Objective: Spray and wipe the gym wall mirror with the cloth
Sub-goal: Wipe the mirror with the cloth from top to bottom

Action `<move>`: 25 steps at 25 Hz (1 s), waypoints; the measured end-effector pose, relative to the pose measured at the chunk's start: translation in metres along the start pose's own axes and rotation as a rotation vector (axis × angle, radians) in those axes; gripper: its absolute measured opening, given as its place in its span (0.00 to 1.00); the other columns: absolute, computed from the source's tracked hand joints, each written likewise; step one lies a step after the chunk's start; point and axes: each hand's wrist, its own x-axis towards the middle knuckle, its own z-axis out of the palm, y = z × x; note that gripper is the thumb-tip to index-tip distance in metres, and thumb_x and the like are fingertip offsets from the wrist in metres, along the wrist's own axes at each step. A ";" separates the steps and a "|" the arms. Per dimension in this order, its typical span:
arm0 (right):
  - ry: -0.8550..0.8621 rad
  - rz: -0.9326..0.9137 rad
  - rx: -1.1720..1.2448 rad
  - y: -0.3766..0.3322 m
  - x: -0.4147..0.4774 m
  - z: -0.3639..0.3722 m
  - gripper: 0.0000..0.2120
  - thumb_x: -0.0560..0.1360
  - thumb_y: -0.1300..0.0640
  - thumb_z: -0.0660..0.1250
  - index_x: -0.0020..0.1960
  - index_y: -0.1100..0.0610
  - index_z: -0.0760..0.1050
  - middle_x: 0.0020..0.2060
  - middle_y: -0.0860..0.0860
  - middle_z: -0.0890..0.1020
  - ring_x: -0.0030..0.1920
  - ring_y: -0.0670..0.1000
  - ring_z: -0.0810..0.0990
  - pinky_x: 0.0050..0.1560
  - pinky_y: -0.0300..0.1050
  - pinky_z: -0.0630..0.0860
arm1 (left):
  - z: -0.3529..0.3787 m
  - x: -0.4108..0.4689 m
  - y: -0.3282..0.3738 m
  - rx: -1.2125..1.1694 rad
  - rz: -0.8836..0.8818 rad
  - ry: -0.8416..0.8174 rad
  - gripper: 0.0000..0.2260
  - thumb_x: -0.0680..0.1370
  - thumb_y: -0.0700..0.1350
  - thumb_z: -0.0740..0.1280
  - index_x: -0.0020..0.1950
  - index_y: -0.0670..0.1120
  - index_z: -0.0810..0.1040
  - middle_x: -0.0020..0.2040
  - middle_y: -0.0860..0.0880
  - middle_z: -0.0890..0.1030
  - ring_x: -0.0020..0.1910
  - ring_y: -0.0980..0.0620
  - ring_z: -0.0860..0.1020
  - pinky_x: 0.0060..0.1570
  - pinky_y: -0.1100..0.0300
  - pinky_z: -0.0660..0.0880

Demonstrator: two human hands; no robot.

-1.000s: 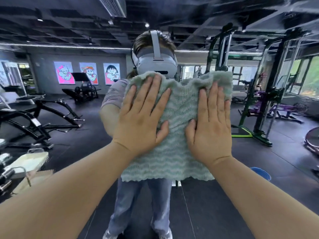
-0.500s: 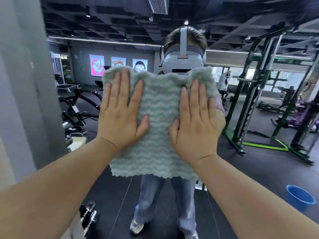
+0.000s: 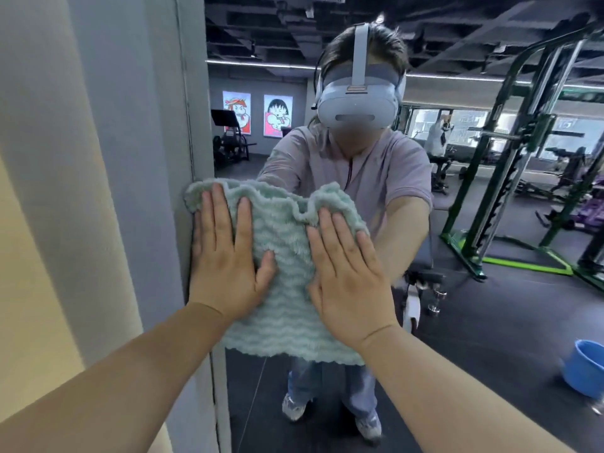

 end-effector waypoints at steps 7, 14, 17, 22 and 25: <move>0.162 0.252 0.055 0.062 0.127 -0.055 0.33 0.76 0.54 0.51 0.78 0.64 0.50 0.77 0.62 0.53 0.77 0.59 0.50 0.75 0.49 0.38 | -0.060 0.131 0.023 -0.086 -0.044 0.153 0.32 0.81 0.56 0.51 0.79 0.39 0.47 0.77 0.32 0.45 0.77 0.35 0.44 0.75 0.46 0.40; 0.016 0.077 -0.011 0.020 -0.022 0.001 0.31 0.78 0.54 0.52 0.78 0.62 0.48 0.77 0.57 0.53 0.78 0.54 0.43 0.77 0.51 0.41 | 0.009 0.001 0.017 0.017 0.163 0.056 0.33 0.78 0.56 0.54 0.77 0.39 0.52 0.75 0.31 0.52 0.77 0.39 0.43 0.75 0.47 0.38; -0.007 0.072 -0.007 0.021 -0.014 -0.003 0.32 0.77 0.53 0.52 0.78 0.62 0.47 0.77 0.56 0.53 0.78 0.55 0.44 0.77 0.50 0.41 | 0.004 0.010 0.020 0.036 0.162 0.057 0.34 0.78 0.57 0.54 0.78 0.39 0.50 0.75 0.29 0.53 0.76 0.34 0.47 0.75 0.45 0.40; 0.198 0.312 0.115 0.044 0.081 -0.034 0.31 0.75 0.56 0.54 0.77 0.64 0.55 0.76 0.62 0.58 0.76 0.60 0.55 0.76 0.52 0.43 | -0.036 0.110 0.026 -0.074 0.062 0.210 0.29 0.81 0.53 0.54 0.79 0.41 0.53 0.76 0.32 0.52 0.76 0.34 0.50 0.74 0.45 0.42; 0.115 0.240 0.105 0.022 0.022 -0.012 0.32 0.77 0.52 0.54 0.77 0.63 0.53 0.76 0.59 0.56 0.77 0.58 0.52 0.77 0.53 0.44 | -0.011 0.052 0.017 -0.063 0.233 0.169 0.27 0.81 0.54 0.53 0.78 0.43 0.57 0.76 0.34 0.56 0.77 0.38 0.51 0.75 0.45 0.43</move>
